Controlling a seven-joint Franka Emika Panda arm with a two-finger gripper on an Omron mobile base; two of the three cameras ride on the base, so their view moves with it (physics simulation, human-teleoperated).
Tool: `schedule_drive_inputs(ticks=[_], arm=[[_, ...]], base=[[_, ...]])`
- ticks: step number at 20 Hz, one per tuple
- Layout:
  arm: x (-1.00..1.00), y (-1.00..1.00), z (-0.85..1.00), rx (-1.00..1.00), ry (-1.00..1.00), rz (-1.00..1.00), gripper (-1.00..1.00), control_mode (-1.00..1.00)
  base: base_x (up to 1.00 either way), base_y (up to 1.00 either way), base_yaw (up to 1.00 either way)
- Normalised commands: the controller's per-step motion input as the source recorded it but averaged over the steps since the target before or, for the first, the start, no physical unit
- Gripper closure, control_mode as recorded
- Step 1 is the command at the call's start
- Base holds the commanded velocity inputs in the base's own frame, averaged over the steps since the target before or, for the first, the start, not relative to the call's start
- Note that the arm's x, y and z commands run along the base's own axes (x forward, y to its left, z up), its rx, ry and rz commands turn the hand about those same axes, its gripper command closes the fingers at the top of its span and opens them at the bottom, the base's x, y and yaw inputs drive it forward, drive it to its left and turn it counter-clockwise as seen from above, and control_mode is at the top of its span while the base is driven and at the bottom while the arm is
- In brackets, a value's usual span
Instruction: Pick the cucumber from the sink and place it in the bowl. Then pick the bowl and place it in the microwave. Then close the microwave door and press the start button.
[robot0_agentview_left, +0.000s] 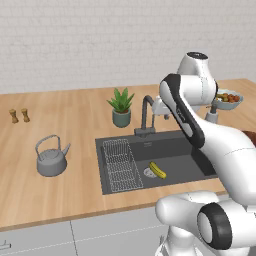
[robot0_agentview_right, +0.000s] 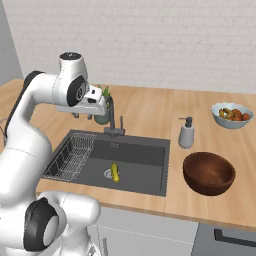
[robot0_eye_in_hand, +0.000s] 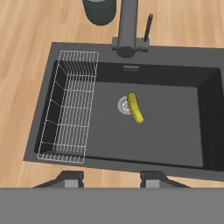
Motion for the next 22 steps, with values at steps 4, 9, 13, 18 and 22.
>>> schedule_drive_inputs(ticks=[4, 9, 13, 18, 22], arm=[[-0.04, 0.00, -0.02, 0.00, 0.01, 0.00, -1.00, -1.00], [-0.25, -0.12, -0.58, 0.04, 0.03, 0.00, -1.00, -1.00], [-0.28, -0.52, -1.00, 0.15, 0.01, -0.02, -1.00, -1.00], [-0.06, -0.33, -0.89, 0.02, 0.05, 0.00, -1.00, -1.00], [0.12, -0.15, -0.51, 0.00, 0.02, 0.00, -1.00, -1.00]], base=[[0.00, 0.00, 0.00], [0.00, 0.00, 0.00], [0.00, 0.00, 0.00], [0.00, 0.00, 0.00], [0.00, 0.00, 0.00]])
